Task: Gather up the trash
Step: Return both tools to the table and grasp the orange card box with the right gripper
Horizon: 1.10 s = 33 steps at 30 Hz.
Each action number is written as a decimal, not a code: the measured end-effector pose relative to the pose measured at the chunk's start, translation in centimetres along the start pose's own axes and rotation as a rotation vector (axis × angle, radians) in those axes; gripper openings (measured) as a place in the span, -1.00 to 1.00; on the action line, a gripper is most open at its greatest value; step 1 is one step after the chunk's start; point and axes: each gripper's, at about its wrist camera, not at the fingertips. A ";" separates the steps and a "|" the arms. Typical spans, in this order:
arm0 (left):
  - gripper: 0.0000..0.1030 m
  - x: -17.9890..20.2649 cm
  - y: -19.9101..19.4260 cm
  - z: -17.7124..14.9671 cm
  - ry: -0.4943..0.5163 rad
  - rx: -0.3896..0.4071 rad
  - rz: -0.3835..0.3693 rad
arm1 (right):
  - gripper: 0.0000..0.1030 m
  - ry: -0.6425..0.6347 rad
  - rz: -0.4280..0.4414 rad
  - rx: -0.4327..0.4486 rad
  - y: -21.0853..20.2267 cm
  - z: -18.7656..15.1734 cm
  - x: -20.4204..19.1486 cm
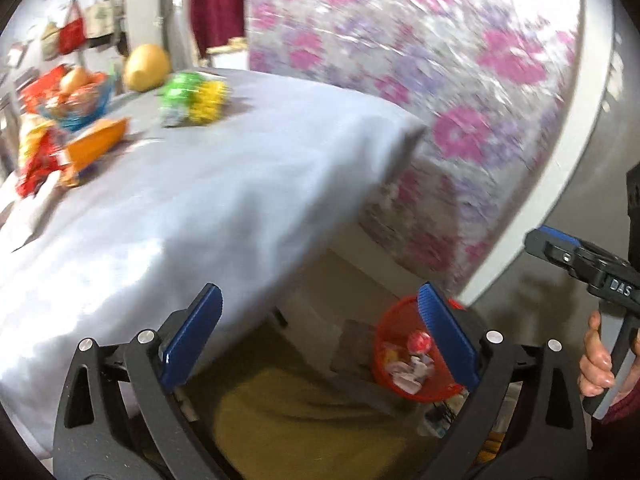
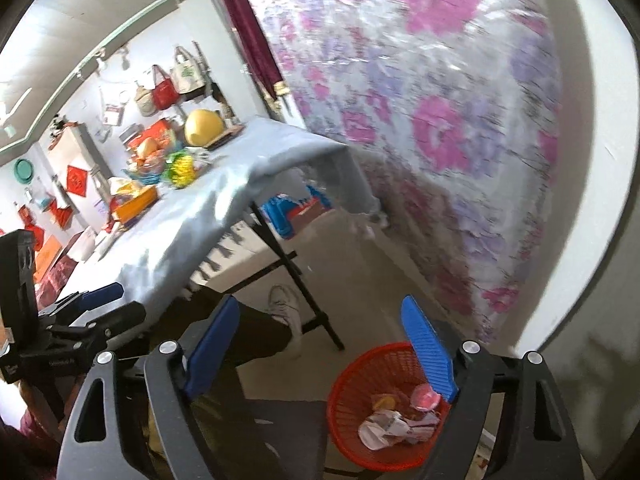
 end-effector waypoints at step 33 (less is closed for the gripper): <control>0.87 -29.7 2.2 3.9 -0.312 -0.163 0.348 | 0.76 -0.194 0.426 -0.108 14.5 5.8 -25.5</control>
Point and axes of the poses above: each gripper's, at about its wrist camera, not at the fingertips, and y roughly the way its jaws point, x to its right, z to its top, and after that the axes turned 12 degrees about x, right-handed
